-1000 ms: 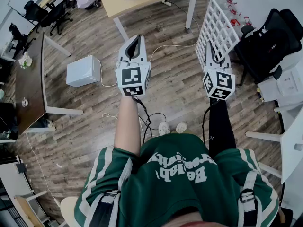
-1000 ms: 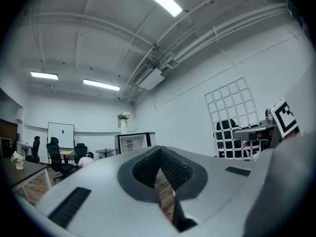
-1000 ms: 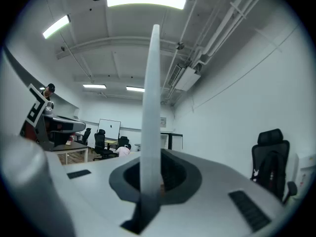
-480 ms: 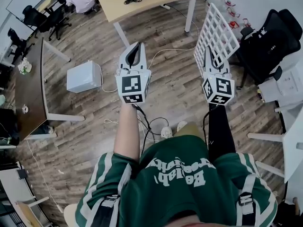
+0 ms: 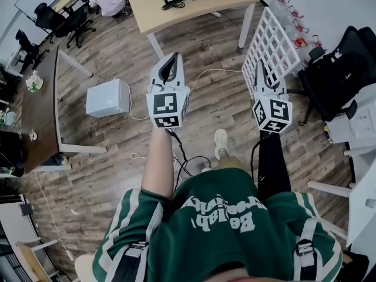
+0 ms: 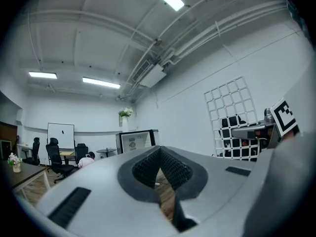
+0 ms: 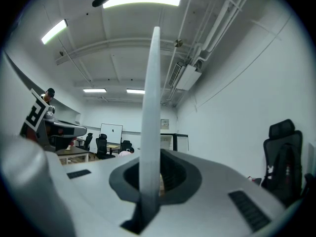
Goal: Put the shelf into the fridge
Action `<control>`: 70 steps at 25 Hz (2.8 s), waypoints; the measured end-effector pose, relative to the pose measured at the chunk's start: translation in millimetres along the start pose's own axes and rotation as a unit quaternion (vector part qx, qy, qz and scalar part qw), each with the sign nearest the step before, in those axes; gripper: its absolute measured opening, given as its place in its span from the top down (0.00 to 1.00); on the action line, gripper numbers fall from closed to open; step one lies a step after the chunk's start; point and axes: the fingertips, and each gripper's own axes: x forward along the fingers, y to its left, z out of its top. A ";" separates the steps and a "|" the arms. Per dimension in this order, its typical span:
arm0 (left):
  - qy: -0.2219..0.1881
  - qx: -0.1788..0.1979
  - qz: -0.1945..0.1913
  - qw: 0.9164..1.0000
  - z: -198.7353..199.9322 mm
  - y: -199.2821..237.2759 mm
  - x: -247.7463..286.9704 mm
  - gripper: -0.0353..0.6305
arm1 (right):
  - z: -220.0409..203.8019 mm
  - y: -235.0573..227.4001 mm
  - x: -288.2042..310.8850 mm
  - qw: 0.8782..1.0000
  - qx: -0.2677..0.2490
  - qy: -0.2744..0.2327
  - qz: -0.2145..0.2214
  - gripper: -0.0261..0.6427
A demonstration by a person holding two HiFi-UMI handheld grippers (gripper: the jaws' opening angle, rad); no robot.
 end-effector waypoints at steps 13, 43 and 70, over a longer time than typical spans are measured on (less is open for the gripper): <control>0.003 0.005 0.037 0.999 -11.3 38.4 165.4 0.95 | -13.6 -59.5 183.7 0.999 0.008 -0.009 0.039 0.93; 0.005 0.009 0.035 0.999 -44.4 118.8 387.2 0.95 | -50.9 -95.5 414.7 0.999 0.002 -0.008 0.052 0.93; 0.001 0.003 0.007 1.000 -86.8 301.3 634.1 0.95 | -70.0 -54.8 714.9 0.997 -0.064 0.003 0.051 0.93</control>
